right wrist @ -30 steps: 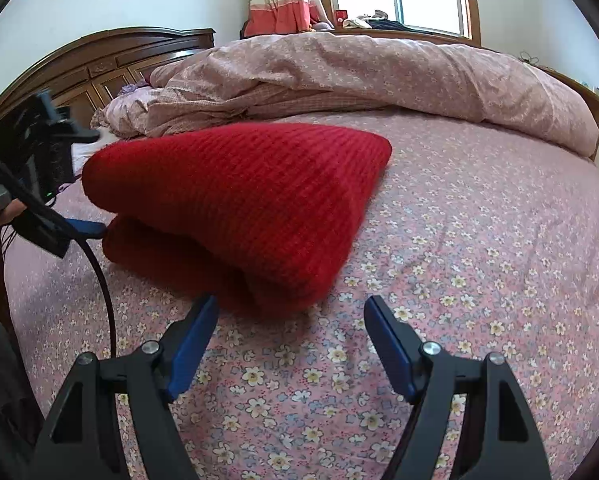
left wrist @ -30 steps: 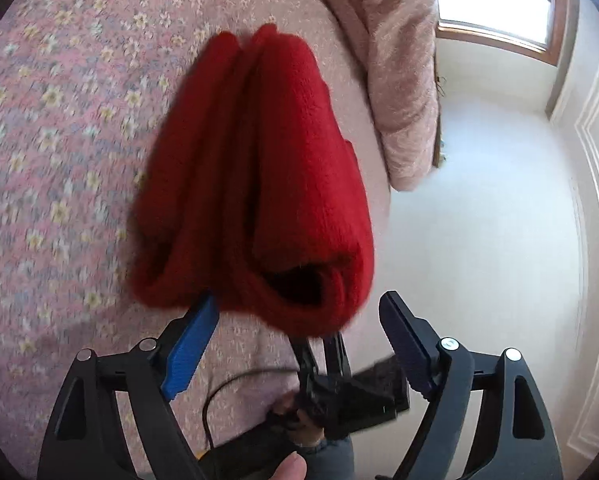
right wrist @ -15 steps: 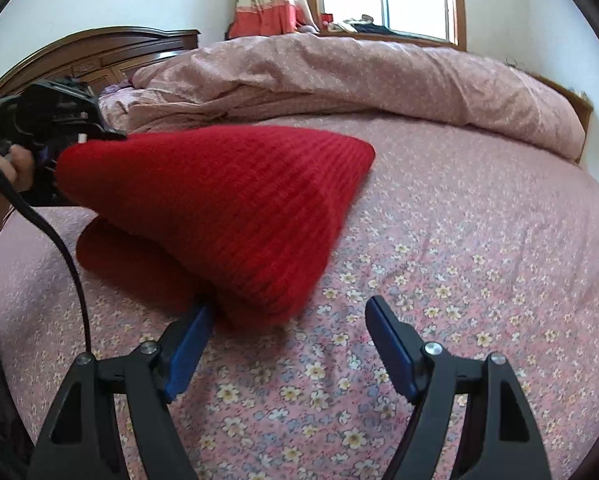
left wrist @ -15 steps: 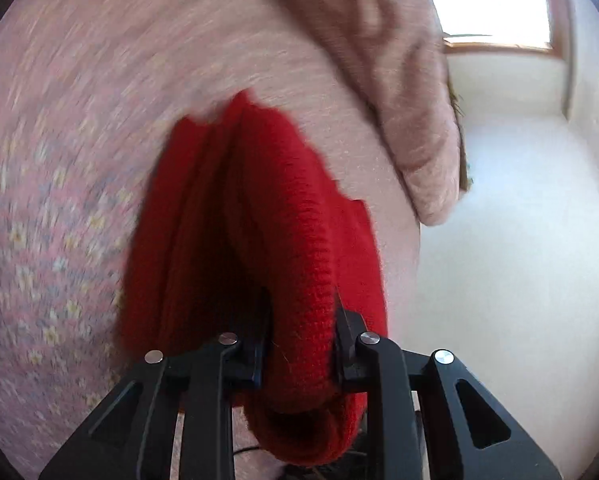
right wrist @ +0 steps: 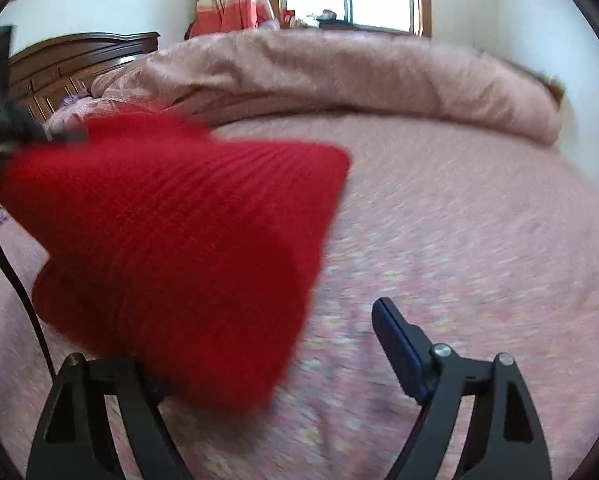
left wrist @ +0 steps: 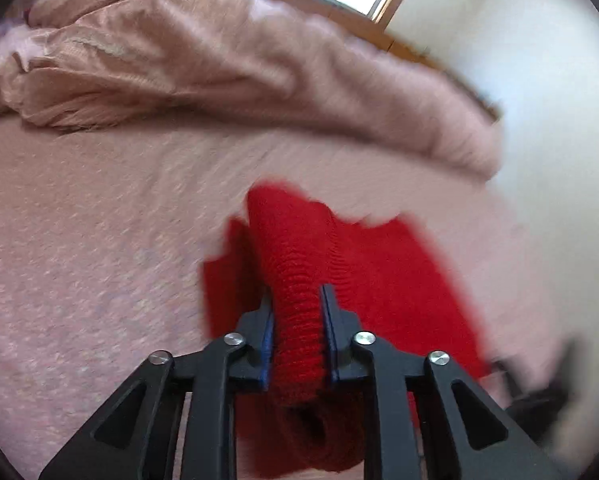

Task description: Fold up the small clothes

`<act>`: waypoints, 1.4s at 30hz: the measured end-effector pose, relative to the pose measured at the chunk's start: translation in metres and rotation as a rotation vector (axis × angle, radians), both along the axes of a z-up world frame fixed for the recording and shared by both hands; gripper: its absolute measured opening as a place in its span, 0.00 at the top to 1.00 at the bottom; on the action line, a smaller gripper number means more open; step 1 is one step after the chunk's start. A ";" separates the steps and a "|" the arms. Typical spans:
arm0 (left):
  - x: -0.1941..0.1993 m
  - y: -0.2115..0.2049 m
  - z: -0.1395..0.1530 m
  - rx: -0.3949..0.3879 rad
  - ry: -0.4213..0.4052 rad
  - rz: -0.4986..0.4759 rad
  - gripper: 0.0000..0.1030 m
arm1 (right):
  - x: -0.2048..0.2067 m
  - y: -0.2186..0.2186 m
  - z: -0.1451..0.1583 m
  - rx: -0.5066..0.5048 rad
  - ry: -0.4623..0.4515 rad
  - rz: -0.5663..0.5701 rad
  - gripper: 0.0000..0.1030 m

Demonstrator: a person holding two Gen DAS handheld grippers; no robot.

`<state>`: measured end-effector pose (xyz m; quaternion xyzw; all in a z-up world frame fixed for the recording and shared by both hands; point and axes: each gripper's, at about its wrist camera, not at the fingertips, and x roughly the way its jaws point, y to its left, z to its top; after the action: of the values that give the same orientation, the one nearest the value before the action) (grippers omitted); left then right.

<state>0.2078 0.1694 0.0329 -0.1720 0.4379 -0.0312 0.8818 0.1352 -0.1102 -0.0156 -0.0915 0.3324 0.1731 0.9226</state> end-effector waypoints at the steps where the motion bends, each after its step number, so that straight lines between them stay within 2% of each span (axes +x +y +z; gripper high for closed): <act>1: -0.001 -0.001 -0.010 -0.003 0.031 -0.005 0.89 | -0.010 0.000 0.002 -0.056 -0.067 -0.003 0.16; 2: -0.002 0.000 -0.016 -0.022 0.040 -0.005 0.89 | -0.012 -0.001 0.002 -0.078 -0.088 -0.012 0.16; 4: -0.005 0.001 -0.017 -0.020 0.034 -0.001 0.90 | -0.006 -0.005 -0.002 -0.061 -0.043 -0.032 0.15; 10: -0.037 0.002 0.006 -0.046 -0.044 -0.003 0.92 | -0.016 -0.009 -0.001 -0.091 -0.060 -0.057 0.15; 14: -0.040 -0.011 -0.010 0.007 0.024 -0.022 0.91 | -0.003 -0.027 -0.009 0.003 0.059 -0.054 0.15; 16: -0.039 -0.017 -0.013 0.042 0.028 -0.017 0.90 | -0.001 -0.040 -0.013 0.079 0.117 -0.072 0.15; 18: -0.034 -0.018 -0.014 0.066 0.026 -0.018 0.87 | -0.004 -0.047 -0.017 0.108 0.142 -0.089 0.15; 20: -0.030 -0.014 -0.013 0.049 0.019 0.000 0.84 | -0.009 -0.047 -0.017 0.100 0.135 -0.085 0.15; 24: -0.036 -0.002 -0.007 0.027 0.006 0.042 0.83 | -0.020 -0.042 -0.008 0.011 0.087 -0.048 0.15; 26: -0.046 -0.001 0.001 0.055 -0.012 0.061 0.84 | -0.024 -0.047 -0.002 0.010 0.097 -0.032 0.15; 28: -0.058 0.000 0.012 0.125 -0.030 0.108 0.84 | -0.030 -0.057 0.007 0.054 0.100 0.018 0.16; 31: -0.077 -0.003 0.039 0.140 -0.117 0.112 0.84 | -0.035 -0.073 0.030 0.087 0.030 0.049 0.17; 33: -0.086 -0.009 0.056 0.155 -0.182 0.114 0.83 | -0.034 -0.081 0.044 0.140 -0.014 0.059 0.22; 34: -0.086 -0.015 0.063 0.168 -0.216 0.108 0.81 | -0.028 -0.086 0.052 0.189 -0.038 0.071 0.33; 35: -0.084 -0.022 0.068 0.178 -0.241 0.093 0.79 | -0.021 -0.086 0.057 0.222 -0.037 0.082 0.50; 36: -0.079 -0.028 0.069 0.180 -0.253 0.076 0.79 | -0.012 -0.083 0.059 0.252 -0.023 0.106 0.61; 37: -0.072 -0.036 0.069 0.179 -0.256 0.056 0.79 | -0.004 -0.078 0.061 0.274 -0.010 0.129 0.82; 38: -0.067 -0.041 0.068 0.174 -0.253 0.042 0.79 | 0.002 -0.073 0.061 0.298 0.000 0.160 0.89; 42: -0.036 -0.064 0.052 0.150 -0.236 0.010 0.79 | 0.022 -0.039 0.059 0.405 0.041 0.336 0.90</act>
<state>0.1717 0.1057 0.0851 -0.1028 0.3316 -0.0140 0.9377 0.1577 -0.1496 0.0432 0.0447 0.2898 0.3889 0.8734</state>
